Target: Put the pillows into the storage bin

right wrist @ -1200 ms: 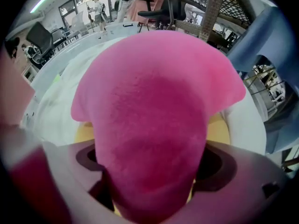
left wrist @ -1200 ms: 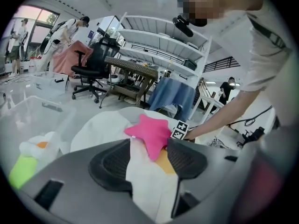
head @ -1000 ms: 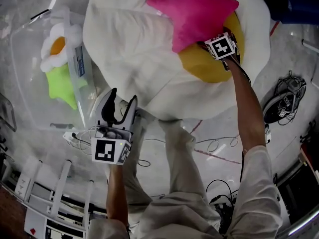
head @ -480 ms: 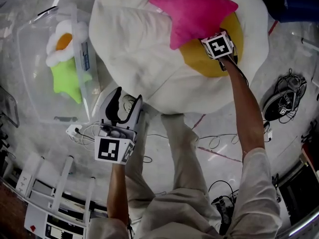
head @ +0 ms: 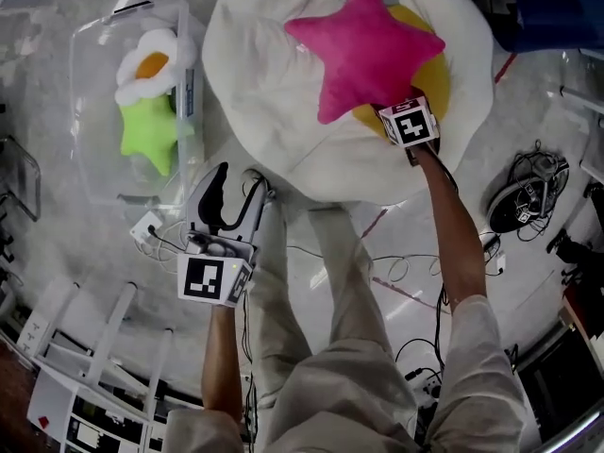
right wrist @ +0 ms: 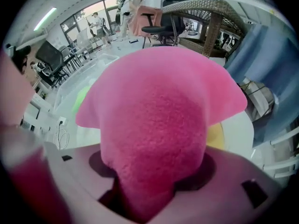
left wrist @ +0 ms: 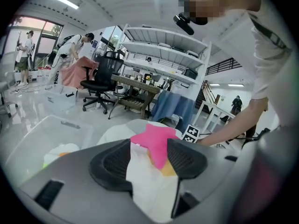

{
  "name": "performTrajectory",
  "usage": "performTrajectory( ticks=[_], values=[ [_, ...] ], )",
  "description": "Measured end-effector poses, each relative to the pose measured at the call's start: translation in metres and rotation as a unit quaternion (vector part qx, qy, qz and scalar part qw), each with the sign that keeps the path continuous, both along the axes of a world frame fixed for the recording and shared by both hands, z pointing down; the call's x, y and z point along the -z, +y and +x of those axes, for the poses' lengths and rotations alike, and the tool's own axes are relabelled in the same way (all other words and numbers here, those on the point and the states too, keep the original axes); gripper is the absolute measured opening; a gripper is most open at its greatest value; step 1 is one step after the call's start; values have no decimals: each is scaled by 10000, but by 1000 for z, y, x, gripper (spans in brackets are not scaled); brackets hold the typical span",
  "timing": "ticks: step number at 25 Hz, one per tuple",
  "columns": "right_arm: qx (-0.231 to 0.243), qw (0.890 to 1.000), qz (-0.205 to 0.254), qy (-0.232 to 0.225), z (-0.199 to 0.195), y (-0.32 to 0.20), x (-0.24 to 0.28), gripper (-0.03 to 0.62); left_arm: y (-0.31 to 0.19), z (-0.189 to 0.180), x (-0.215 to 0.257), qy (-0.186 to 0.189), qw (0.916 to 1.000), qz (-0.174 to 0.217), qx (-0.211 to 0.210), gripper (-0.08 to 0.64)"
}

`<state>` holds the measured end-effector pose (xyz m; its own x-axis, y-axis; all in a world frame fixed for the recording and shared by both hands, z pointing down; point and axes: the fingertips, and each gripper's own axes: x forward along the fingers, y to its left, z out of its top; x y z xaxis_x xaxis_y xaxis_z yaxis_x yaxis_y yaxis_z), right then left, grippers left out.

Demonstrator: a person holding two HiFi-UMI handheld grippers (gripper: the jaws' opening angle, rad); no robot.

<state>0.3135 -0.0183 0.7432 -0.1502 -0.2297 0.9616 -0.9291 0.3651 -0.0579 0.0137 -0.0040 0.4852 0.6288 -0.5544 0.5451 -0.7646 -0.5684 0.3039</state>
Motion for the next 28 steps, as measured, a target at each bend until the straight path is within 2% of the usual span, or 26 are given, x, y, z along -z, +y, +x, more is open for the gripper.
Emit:
performTrajectory(
  ticks=[9, 15, 21, 25, 28],
  values=[
    [-167, 9976, 530, -405, -43, -11, 87, 302, 10, -25, 57, 132, 9990, 260, 334, 241],
    [275, 9951, 738, -599, -96, -36, 120, 304, 16, -59, 81, 140, 9961, 455, 746, 241],
    [923, 9895, 759, -813, -192, -57, 134, 304, 27, -132, 91, 53, 9892, 524, 1367, 241],
    [1505, 9816, 688, -947, -275, -69, 135, 305, 38, -194, 94, -25, 9789, 487, 1985, 241],
    [1866, 9750, 629, -1029, -338, -72, 135, 305, 52, -237, 94, -37, 9722, 450, 2299, 241]
  ],
)
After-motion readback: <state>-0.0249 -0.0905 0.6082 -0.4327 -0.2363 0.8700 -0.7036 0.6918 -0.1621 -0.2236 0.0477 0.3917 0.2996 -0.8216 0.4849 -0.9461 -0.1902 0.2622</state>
